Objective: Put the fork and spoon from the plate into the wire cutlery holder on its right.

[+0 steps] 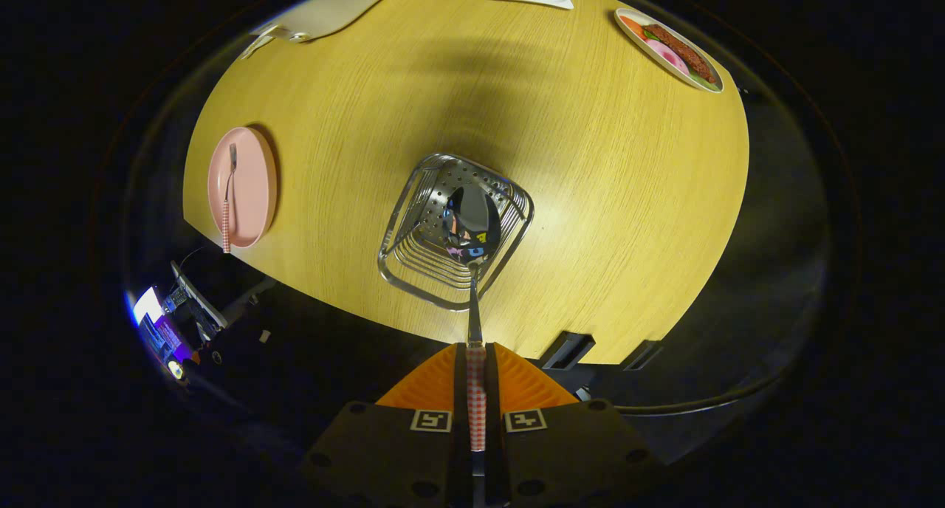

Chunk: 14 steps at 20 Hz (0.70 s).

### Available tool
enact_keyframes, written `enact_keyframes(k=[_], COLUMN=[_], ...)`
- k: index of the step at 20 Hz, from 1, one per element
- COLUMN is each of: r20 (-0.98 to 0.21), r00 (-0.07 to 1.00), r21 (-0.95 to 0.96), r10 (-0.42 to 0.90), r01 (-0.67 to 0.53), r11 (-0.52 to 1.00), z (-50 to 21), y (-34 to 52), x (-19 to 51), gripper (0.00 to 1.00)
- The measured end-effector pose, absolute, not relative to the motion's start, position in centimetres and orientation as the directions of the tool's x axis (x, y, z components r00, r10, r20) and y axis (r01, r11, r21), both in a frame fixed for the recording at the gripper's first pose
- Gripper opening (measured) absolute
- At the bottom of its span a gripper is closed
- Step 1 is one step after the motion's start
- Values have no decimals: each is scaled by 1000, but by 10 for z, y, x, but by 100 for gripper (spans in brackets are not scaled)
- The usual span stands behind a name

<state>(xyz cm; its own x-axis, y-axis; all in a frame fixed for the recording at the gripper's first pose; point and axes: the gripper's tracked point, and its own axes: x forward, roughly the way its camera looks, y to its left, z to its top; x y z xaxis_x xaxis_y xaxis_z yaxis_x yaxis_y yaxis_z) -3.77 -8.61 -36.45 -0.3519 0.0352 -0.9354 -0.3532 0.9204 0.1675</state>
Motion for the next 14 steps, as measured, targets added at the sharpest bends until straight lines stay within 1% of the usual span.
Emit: enact_keyframes(k=[8, 11, 14], r20=[-882, -875, -881], r00=[-471, -483, -472], r21=[172, 177, 182], r10=[-29, -25, -12], r01=[-378, -368, -363], r11=[910, 913, 914], z=[-384, -386, -383], y=[-77, -76, -76], x=[-37, -36, -36], gripper=[11, 11, 12])
